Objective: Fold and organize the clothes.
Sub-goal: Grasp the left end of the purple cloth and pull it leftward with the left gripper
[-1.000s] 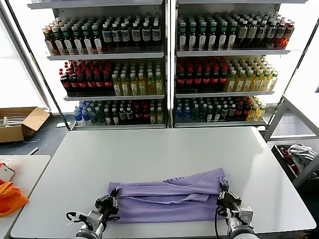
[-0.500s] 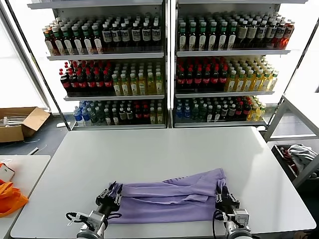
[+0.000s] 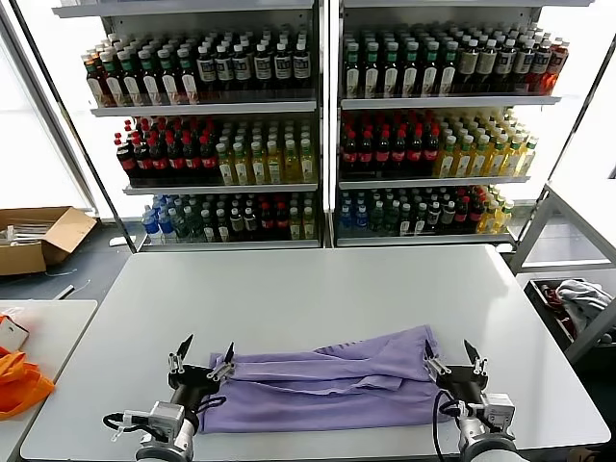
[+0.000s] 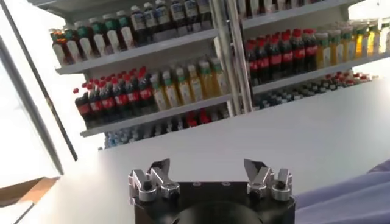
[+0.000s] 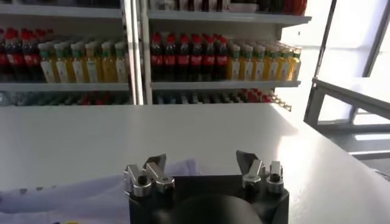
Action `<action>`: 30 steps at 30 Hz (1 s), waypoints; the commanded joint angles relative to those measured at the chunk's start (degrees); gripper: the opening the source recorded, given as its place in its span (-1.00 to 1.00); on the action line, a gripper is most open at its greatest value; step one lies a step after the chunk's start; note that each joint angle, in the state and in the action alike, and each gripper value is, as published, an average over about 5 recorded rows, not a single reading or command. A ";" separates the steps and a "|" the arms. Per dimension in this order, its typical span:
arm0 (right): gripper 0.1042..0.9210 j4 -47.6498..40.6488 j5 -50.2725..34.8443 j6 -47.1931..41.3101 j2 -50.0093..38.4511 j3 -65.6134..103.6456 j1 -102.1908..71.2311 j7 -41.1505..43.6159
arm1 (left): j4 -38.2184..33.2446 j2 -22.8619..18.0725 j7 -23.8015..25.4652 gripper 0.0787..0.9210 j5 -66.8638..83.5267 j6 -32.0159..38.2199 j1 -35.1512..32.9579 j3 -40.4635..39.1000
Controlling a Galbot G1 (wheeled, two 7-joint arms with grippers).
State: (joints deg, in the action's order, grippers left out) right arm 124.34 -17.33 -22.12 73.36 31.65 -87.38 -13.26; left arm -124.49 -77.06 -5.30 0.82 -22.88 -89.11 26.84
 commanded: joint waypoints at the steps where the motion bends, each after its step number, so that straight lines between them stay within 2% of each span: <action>1: 0.75 4.19 -2.76 -0.02 -1.16 2.39 0.79 -0.38 | 1.60 -3.31 -2.04 0.73 5.94 -2.02 -0.61 1.78; 11: 0.76 4.18 -4.89 -0.73 -3.15 2.72 3.68 -0.55 | 6.48 -4.16 -1.87 0.77 5.45 -1.31 -1.20 1.02; 22: 0.76 3.20 -4.77 -0.76 -2.54 1.54 4.34 -0.52 | 7.57 -4.48 -1.02 0.74 5.80 -1.54 -1.37 1.03; 26: 0.76 3.10 -4.70 -0.64 -2.41 1.55 4.19 -0.51 | 7.31 -4.18 0.80 0.54 5.84 -1.67 -1.90 1.10; 30: 0.76 3.33 -4.75 -0.62 -2.20 1.68 4.19 -0.59 | 7.54 -3.86 1.86 0.25 5.87 -1.73 -2.22 1.24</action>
State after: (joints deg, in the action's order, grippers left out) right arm 127.40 -21.75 -22.75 71.29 33.19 -83.51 -13.80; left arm -117.88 -80.95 -5.44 6.29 -24.48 -90.92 27.95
